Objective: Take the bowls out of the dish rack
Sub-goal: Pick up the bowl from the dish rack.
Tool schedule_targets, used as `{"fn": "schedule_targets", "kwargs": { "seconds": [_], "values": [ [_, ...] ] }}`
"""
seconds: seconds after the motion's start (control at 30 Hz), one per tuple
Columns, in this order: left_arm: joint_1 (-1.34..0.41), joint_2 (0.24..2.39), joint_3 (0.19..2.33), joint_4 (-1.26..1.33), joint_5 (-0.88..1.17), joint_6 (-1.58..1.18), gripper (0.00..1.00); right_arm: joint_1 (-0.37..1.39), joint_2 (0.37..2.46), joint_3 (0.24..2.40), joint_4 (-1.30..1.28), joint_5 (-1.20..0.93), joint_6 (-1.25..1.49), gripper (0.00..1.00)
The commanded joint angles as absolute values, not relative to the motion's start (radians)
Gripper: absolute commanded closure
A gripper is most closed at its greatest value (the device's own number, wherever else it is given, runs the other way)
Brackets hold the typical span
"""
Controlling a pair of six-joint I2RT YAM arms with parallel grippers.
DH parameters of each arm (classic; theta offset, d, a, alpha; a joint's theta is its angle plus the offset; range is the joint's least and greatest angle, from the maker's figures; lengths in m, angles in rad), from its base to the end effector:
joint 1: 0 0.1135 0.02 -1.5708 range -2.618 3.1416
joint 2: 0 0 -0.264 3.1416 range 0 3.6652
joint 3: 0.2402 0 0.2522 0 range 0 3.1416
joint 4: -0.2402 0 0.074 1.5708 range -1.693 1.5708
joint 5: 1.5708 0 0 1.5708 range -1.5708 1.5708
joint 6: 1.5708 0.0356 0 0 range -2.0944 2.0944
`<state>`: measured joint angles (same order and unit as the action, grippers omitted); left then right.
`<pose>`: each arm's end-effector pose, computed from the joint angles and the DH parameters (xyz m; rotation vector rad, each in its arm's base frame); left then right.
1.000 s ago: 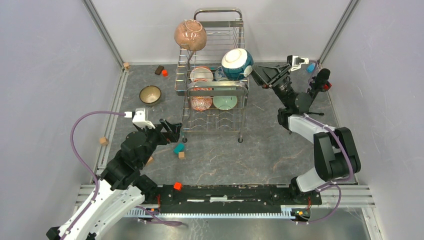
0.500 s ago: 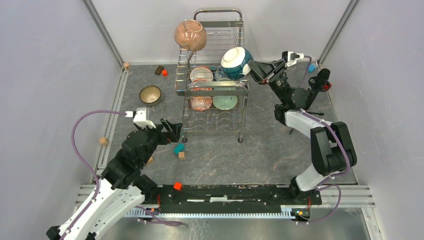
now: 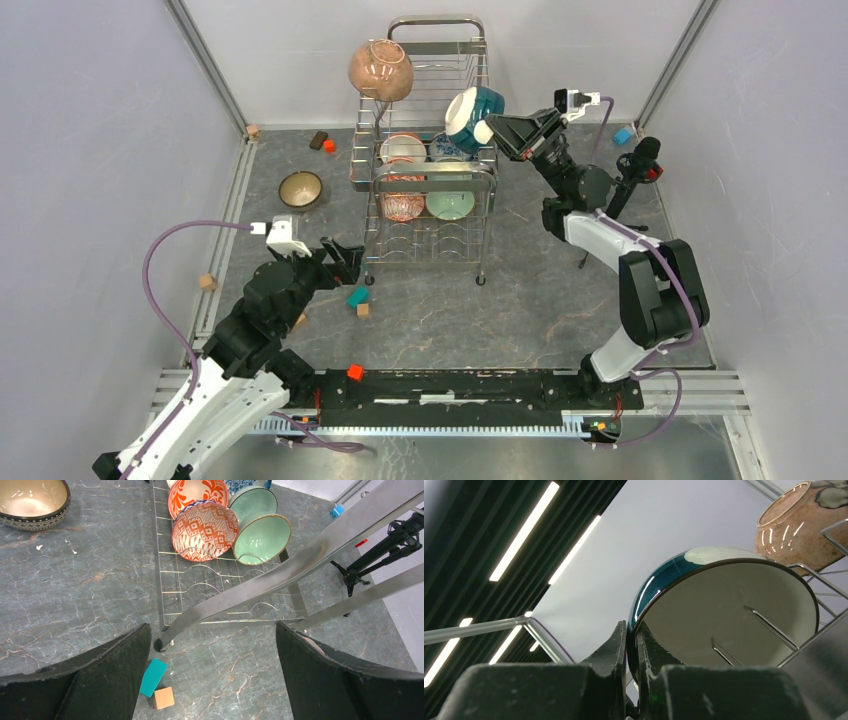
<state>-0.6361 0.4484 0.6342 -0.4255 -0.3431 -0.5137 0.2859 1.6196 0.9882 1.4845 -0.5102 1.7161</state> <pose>0.1006 -0.0594 0.3066 -0.1349 1.8205 -0.5091 0.3166 0.1112 0.3602 0.1117 1.0342 2.0374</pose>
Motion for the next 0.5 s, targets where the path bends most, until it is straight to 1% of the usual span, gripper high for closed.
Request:
{"fn": "schedule_targets", "kwargs": {
  "seconds": [0.0,0.47],
  "values": [
    [-0.638,0.433,0.642,-0.423,-0.371,-0.489,0.00,0.290,1.634,1.068,1.753,-0.508,1.704,1.00],
    [-0.638,0.388,0.668,-0.454,-0.402,-0.491,0.00,0.358,1.647,1.292,1.549,-0.532,1.610,1.00]
  ]
}}
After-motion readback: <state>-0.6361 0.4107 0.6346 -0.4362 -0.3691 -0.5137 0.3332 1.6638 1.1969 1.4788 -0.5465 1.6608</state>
